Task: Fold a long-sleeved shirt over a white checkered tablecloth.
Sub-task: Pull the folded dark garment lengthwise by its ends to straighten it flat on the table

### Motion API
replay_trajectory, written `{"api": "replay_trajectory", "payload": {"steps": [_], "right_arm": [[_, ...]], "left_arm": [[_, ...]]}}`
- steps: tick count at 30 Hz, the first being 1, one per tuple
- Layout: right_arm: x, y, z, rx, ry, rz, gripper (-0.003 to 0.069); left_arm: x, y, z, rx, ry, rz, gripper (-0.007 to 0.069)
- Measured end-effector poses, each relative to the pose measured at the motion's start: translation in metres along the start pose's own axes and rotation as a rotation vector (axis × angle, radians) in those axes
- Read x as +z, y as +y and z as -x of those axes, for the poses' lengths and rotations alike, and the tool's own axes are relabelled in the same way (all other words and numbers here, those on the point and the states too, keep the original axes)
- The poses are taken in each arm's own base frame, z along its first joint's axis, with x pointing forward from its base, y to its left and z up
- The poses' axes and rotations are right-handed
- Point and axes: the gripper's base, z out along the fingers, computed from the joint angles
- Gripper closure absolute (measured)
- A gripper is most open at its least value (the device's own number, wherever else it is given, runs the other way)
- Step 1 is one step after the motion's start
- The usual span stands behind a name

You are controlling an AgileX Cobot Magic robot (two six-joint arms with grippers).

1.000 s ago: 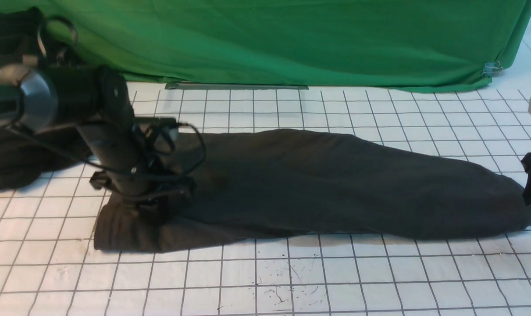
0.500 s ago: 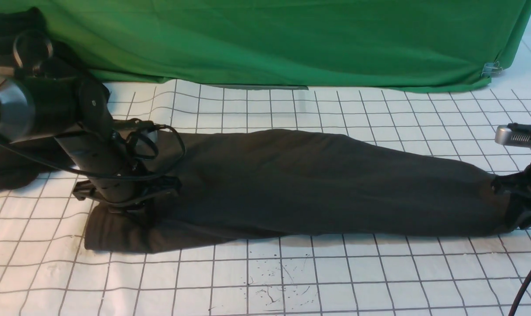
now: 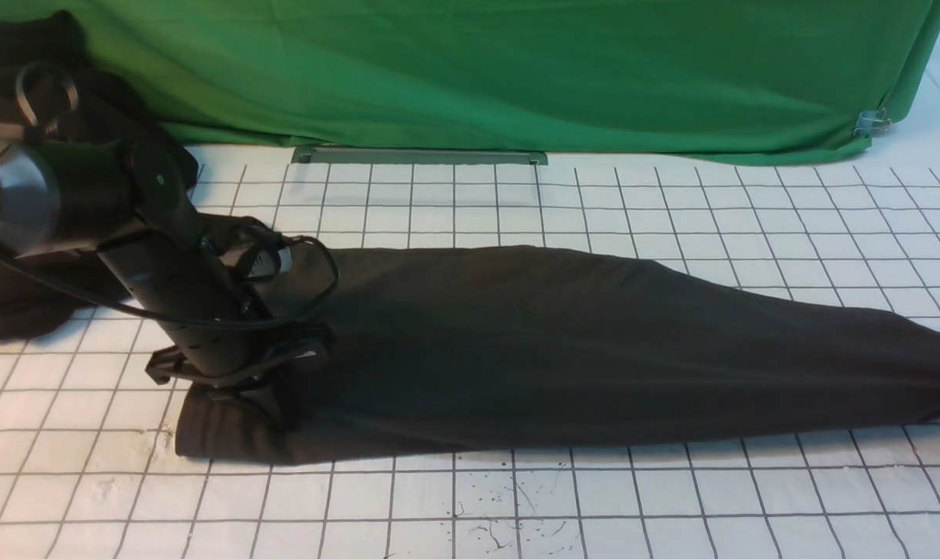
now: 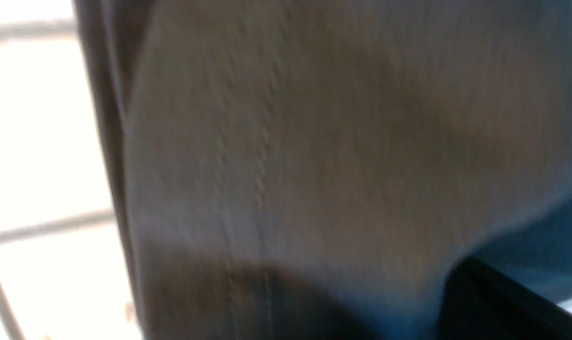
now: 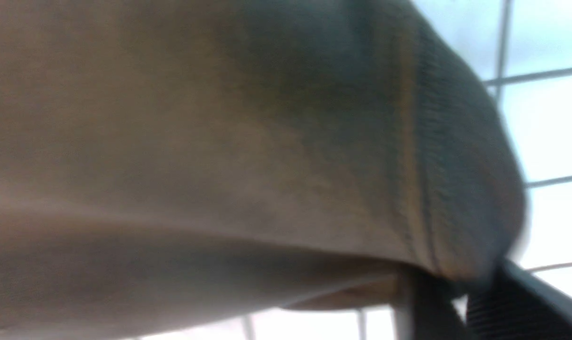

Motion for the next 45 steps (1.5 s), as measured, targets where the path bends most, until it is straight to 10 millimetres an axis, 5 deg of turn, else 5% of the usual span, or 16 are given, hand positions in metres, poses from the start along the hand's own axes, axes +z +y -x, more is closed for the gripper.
{"api": "replay_trajectory", "payload": {"steps": [1,3,6,12,19,30,38,45], "right_arm": [[0.000,0.000,0.000,-0.001,0.000,-0.002,0.0441],[-0.001,-0.002,0.000,-0.008,0.003,-0.019,0.0259],[-0.010,-0.003,0.002,-0.008,0.020,-0.027,0.0130],[-0.045,-0.003,0.001,0.050,-0.057,-0.032,0.0103],[-0.067,0.006,0.003,0.032,-0.208,-0.016,0.0103],[-0.006,0.016,0.023,0.004,-0.080,0.103,0.0103],[0.023,0.017,0.026,0.005,0.002,0.111,0.0103],[0.039,0.021,0.028,-0.022,0.038,0.157,0.0103]], "left_arm": [[-0.001,0.000,-0.001,0.001,0.004,-0.001,0.0629],[-0.018,-0.005,-0.006,0.011,-0.014,-0.009,0.0629],[-0.046,-0.013,-0.011,0.006,-0.065,-0.018,0.0629],[-0.086,-0.025,-0.004,0.015,-0.186,-0.031,0.0629],[-0.076,-0.023,0.014,0.007,-0.218,-0.021,0.0629],[0.000,0.006,0.033,-0.041,-0.063,0.100,0.0629],[-0.008,0.006,0.032,-0.067,-0.076,0.119,0.0629],[-0.073,-0.013,0.020,-0.032,-0.250,0.081,0.0629]]}}
